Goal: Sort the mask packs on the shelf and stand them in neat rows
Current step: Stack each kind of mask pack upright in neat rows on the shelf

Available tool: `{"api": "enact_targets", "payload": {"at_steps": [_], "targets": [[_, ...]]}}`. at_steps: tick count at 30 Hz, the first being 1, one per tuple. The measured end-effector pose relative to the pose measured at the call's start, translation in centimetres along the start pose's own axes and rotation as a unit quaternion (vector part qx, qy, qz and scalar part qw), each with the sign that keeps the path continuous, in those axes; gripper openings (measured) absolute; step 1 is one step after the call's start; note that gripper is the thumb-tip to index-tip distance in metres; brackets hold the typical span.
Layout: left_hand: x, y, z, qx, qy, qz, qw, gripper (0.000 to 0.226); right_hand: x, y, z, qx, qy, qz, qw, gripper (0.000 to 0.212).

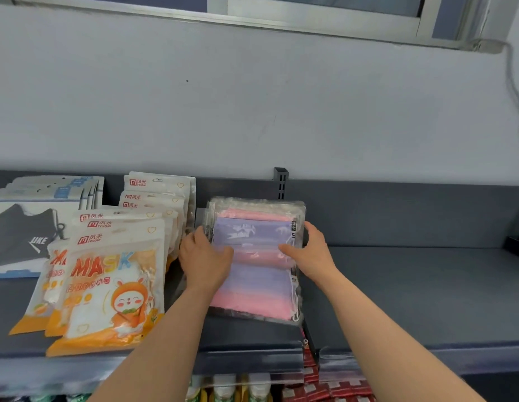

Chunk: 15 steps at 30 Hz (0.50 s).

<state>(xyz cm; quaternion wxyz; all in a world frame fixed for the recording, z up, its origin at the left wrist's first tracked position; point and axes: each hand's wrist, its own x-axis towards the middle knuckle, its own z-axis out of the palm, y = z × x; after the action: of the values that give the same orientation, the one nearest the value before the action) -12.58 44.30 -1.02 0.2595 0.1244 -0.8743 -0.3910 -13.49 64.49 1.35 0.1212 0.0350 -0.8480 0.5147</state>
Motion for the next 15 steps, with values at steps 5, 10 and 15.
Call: {"api": "enact_targets", "payload": {"at_steps": [5,10,15], "targets": [[-1.7,0.9,-1.1,-0.091,-0.019,0.003,0.996,0.067,-1.7,-0.4,0.0,-0.017,-0.004,-0.047,0.999,0.069],[-3.9,0.7,-2.5,-0.129,-0.03,-0.015,0.991,0.06,-3.3,-0.4,0.3,-0.012,-0.019,-0.035,0.999,0.078],[-4.6,1.1,-4.3,-0.129,-0.023,0.0,0.991,0.061,-4.3,-1.6,0.3,-0.003,-0.034,-0.049,0.998,0.071]]}}
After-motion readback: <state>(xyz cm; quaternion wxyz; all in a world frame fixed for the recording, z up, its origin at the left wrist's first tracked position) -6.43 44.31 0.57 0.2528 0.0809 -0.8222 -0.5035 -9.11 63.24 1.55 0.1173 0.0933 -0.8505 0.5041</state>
